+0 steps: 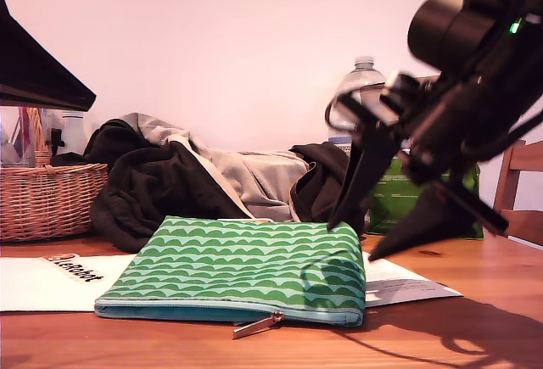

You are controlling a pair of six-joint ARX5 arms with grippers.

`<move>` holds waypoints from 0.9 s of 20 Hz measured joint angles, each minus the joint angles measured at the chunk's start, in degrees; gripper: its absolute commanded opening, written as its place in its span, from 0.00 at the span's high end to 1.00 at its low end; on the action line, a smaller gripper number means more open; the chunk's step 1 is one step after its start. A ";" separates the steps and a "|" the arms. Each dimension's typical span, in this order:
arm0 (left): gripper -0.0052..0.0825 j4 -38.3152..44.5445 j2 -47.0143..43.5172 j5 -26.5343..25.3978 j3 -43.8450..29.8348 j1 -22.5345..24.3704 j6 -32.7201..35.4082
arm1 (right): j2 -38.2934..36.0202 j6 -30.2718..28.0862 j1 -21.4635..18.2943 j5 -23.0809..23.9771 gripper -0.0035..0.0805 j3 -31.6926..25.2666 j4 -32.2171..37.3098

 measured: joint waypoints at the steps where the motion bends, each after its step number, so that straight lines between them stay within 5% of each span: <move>1: 0.96 0.00 0.00 0.00 0.00 0.00 0.00 | 1.14 0.00 -0.20 0.00 0.47 0.00 0.13; 9: 0.96 -0.24 0.00 -0.46 0.00 0.00 0.00 | 7.04 1.36 -0.59 0.00 0.49 0.00 6.43; 18: 0.96 -0.33 0.00 -1.51 0.00 0.00 0.00 | 7.26 1.51 1.01 2.93 0.85 0.00 9.29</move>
